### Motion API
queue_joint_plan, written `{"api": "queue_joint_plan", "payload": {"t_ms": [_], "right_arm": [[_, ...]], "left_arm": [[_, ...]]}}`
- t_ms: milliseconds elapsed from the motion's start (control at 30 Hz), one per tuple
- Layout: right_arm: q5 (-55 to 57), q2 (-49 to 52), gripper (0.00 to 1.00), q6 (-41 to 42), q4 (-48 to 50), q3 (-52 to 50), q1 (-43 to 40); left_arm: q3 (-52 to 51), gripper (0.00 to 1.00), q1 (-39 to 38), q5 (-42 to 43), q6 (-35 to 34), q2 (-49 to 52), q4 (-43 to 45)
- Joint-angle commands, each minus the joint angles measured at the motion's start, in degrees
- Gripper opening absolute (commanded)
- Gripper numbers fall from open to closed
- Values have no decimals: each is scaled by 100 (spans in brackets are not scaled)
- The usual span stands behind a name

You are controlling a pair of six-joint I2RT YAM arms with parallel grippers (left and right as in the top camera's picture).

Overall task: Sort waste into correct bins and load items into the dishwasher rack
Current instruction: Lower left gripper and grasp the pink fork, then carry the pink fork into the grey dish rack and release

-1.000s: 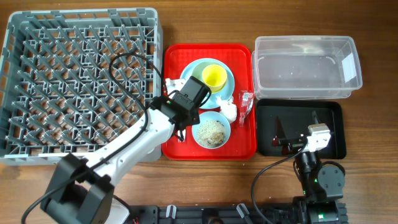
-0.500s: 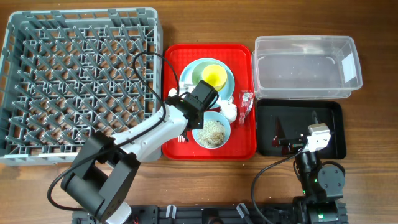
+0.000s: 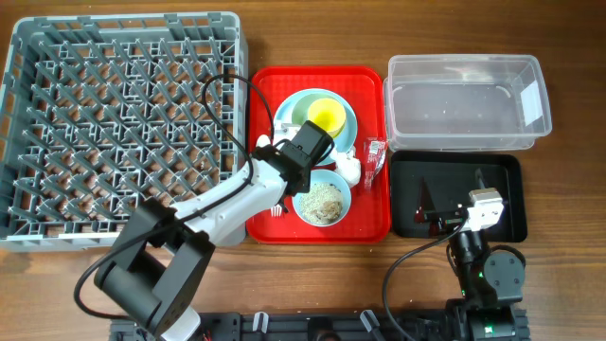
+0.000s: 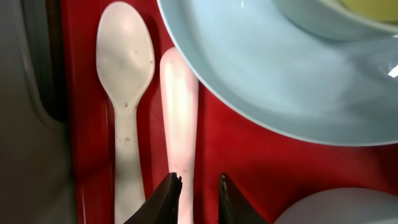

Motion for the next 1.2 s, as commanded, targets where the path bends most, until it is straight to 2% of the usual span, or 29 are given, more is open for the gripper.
{"api": "queue_joint_plan", "payload": {"t_ms": [0, 33, 67, 167, 200, 300, 600, 633, 733, 1000, 1167], "right_arm": [[-7, -4, 100, 7, 26, 4, 28], [-7, -4, 99, 7, 26, 4, 28], [-7, -4, 100, 7, 26, 4, 28], [-7, -4, 100, 7, 26, 4, 28], [-7, -4, 100, 7, 26, 4, 28], [-7, -4, 100, 7, 26, 4, 28], [-7, -4, 100, 9, 26, 7, 28], [-7, -4, 100, 7, 26, 7, 28], [-7, -4, 100, 7, 26, 4, 28], [-7, -4, 100, 7, 26, 7, 28], [-7, -4, 100, 7, 26, 4, 28]], "left_arm": [[-39, 27, 96, -155, -107, 393, 76], [-39, 34, 118, -160, -149, 457, 98], [-39, 36, 168, -160, -260, 520, 118], [-37, 35, 240, -153, -424, 518, 136], [-37, 34, 245, -149, -424, 520, 140], [-39, 19, 240, 151, -422, 522, 138], [-37, 15, 238, 297, -420, 520, 142], [-37, 9, 238, 278, -417, 518, 146], [-35, 5, 243, 46, -376, 404, 122], [-35, 4, 243, -66, -378, -205, 26], [-37, 4, 240, -17, -380, -221, -63]]}}
